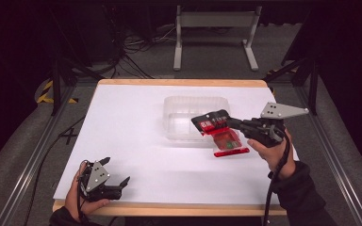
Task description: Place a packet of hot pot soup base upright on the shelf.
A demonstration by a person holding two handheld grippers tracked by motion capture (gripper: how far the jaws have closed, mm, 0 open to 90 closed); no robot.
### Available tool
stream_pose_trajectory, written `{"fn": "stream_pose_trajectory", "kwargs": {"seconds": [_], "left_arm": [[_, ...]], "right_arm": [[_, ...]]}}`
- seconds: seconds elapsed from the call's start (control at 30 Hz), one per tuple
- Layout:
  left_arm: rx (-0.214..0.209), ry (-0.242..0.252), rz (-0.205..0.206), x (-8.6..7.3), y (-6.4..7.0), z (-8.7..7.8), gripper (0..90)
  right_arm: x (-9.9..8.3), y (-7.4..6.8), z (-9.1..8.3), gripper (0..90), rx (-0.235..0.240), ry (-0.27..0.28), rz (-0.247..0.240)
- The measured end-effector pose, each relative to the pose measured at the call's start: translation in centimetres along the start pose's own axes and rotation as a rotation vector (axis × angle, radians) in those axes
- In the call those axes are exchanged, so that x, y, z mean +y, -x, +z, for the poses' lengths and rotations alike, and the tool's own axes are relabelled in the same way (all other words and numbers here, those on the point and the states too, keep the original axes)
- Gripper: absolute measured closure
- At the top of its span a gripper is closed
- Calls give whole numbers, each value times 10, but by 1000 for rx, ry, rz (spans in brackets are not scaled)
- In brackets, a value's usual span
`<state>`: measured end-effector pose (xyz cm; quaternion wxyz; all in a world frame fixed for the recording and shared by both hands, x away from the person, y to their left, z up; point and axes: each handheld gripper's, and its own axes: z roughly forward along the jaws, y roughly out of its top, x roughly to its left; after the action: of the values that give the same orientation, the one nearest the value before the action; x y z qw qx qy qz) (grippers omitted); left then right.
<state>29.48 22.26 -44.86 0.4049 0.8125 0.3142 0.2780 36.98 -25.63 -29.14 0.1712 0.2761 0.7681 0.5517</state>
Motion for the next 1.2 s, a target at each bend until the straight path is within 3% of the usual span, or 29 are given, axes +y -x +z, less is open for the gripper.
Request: {"fn": "stream_pose_trajectory", "kwargs": {"seconds": [0.23,0.4,0.47,0.6,0.67,0.73,0.8,0.97,1.07,1.2], "left_arm": [[-4,16,5,1,1,-2,73],[-11,18,-2,1,1,-1,72],[-13,16,0,1,1,-1,72],[-18,17,-2,0,0,-1,72],[-19,16,0,0,0,-1,73],[-20,15,5,0,0,-1,73],[-24,16,2,0,0,-1,73],[-28,15,5,0,0,0,73],[-31,15,2,0,0,0,73],[-32,15,-2,-1,0,0,73]], "right_arm": [[27,5,27,900,-98,10,13],[36,13,45,900,-169,3,28],[38,16,49,900,-175,6,41],[46,27,69,900,-284,-16,44],[49,32,76,900,-305,-22,64],[51,35,82,900,-346,-30,62],[52,41,90,900,-349,-34,88],[50,50,108,900,-412,-56,100],[48,56,118,900,-433,-54,140],[46,60,127,900,-470,-55,155]]}}
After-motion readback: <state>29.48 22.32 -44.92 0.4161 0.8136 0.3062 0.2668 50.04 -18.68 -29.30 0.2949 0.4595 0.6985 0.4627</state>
